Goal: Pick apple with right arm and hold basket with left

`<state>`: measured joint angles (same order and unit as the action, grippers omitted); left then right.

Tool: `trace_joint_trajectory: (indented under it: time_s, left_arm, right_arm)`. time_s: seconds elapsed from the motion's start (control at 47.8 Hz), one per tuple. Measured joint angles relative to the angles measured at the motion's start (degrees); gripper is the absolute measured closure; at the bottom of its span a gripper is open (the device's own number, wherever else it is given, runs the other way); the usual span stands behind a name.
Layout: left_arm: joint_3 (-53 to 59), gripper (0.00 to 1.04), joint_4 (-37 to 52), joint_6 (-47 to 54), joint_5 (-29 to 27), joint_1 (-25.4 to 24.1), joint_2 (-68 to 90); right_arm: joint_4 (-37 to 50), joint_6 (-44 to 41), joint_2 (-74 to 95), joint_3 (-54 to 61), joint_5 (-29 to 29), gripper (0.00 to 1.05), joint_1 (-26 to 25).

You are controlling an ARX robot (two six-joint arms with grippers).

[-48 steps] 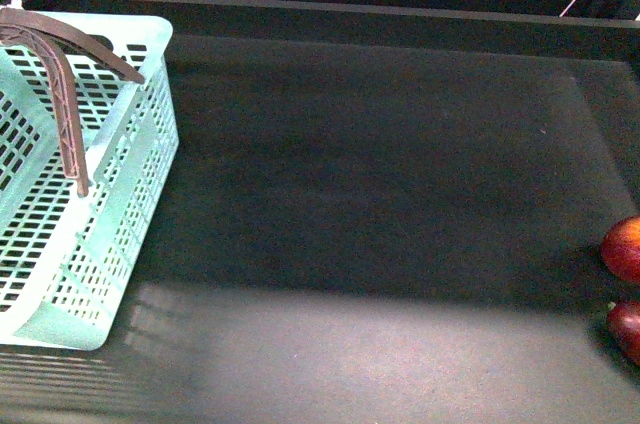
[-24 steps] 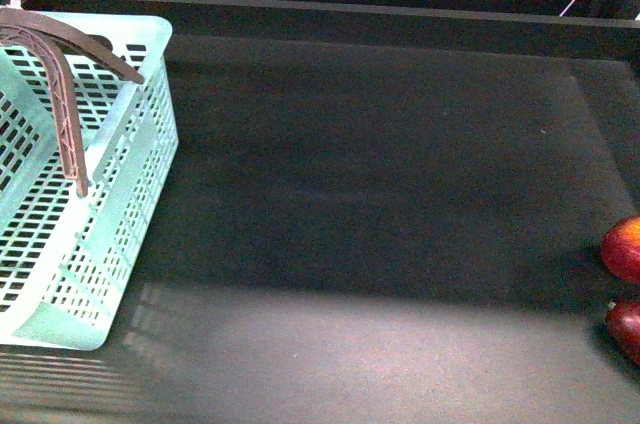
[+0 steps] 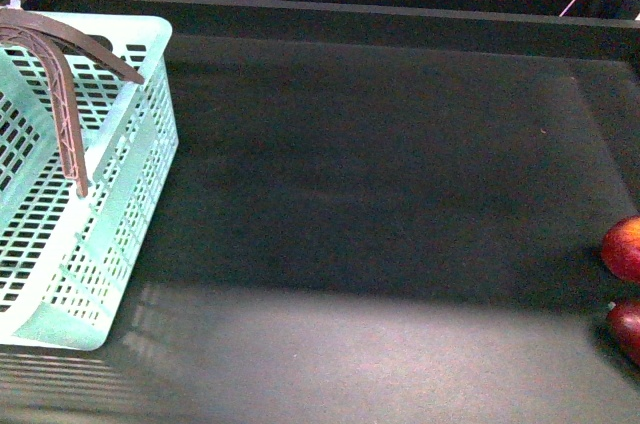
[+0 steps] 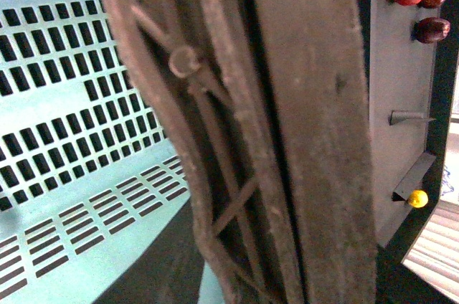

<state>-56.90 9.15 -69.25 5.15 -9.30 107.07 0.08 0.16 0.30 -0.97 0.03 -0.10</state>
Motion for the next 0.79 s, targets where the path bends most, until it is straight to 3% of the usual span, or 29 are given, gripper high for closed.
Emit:
trace_joint_trajectory:
  time_s: [0.084, 0.146, 0.418, 0.795]
  left_arm:
    - [-0.9, 0.82, -0.7, -0.7, -0.2, 0.3, 0.0]
    - [-1.0, 0.88, -1.1, -2.6, -0.1, 0.5, 0.0]
    - [0.3, 0.88, -2.6, -1.9, 0.9, 4.7, -4.3]
    - [2.8, 0.88, -5.9, -1.5, 1.9, 17.1, -15.4]
  right_arm:
    - [0.0, 0.0, 0.0, 0.0, 0.0, 0.09, 0.0]
    - [0.0, 0.0, 0.0, 0.0, 0.0, 0.09, 0.0]
    - [0.0, 0.0, 0.0, 0.0, 0.0, 0.09, 0.0]
    - [0.0, 0.0, 0.0, 0.0, 0.0, 0.09, 0.0]
